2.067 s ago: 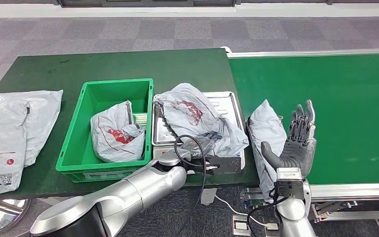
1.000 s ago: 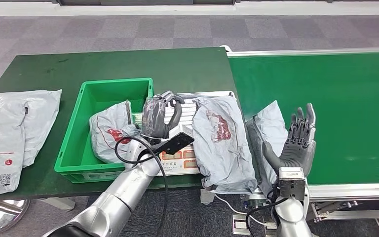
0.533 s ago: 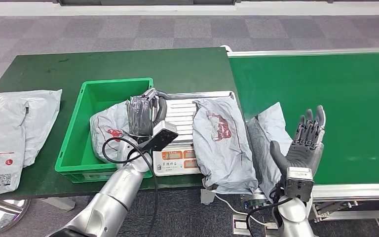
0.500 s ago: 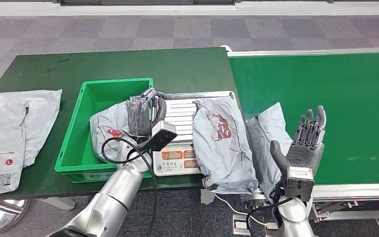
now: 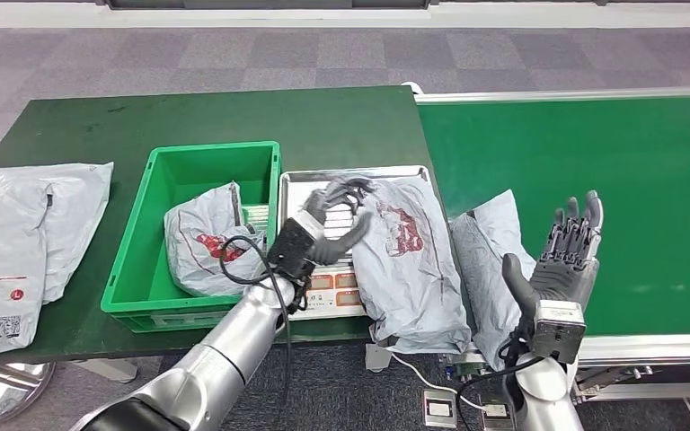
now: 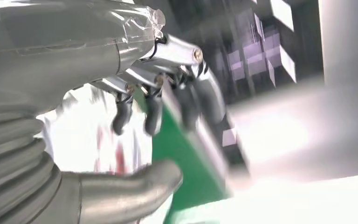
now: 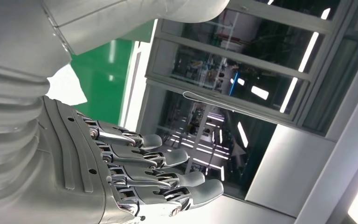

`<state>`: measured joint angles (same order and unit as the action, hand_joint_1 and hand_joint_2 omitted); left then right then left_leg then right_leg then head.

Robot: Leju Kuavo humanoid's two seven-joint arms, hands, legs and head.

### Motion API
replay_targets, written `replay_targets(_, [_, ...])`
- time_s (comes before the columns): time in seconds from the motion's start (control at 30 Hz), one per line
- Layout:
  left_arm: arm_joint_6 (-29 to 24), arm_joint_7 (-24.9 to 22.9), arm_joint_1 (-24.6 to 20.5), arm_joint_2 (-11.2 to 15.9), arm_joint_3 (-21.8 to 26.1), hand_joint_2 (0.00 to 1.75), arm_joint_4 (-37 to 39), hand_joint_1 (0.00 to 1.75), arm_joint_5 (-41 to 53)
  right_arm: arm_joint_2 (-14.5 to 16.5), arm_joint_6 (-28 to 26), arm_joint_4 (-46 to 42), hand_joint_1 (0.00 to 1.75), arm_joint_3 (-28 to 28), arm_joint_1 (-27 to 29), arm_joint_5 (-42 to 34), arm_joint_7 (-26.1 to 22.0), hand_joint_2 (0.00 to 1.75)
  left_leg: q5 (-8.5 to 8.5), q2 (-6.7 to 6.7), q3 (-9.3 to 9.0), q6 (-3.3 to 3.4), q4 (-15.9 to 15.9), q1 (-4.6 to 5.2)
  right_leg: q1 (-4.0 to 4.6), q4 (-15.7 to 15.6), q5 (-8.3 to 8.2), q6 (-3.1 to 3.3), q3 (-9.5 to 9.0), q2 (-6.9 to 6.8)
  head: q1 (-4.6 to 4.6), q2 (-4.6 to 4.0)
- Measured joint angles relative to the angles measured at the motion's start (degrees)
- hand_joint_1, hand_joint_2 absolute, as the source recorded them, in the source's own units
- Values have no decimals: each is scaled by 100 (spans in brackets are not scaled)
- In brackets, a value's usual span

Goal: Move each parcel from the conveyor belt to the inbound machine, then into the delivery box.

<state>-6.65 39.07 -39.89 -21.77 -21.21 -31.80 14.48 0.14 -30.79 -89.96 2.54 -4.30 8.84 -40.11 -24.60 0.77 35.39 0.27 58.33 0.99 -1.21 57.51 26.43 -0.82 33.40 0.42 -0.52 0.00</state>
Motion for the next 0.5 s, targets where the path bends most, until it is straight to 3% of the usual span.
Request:
replay_targets(0.13, [38,-533,-50,-2,-1425,175,46,0,-106,-41,98,2,0,0,35,95,-2,175,-5,-2,0,5,0,1,0,-3,0,-1,1,0,0,0])
replay_targets(0.27, [-812,-1024,-83,-2,-2719,175,27,0,116,-38,256,2,0,0,77,268,-3,175,-9,-4,0,2,-1,0,1,-3,2,-1,2,1,-1,0])
replay_targets(0.37, [-1128,-993,-102,-1,-3266,175,-9,0,-169,-10,374,1,0,-4,102,402,-4,175,-9,-5,0,0,-2,-2,3,-2,4,-2,2,1,0,0])
replay_targets(0.5, [-1490,-979,-144,1,-3477,175,-6,0,-558,60,431,-20,0,-93,143,512,-4,175,-9,-5,-1,0,-2,-2,3,-1,5,-2,1,1,0,0])
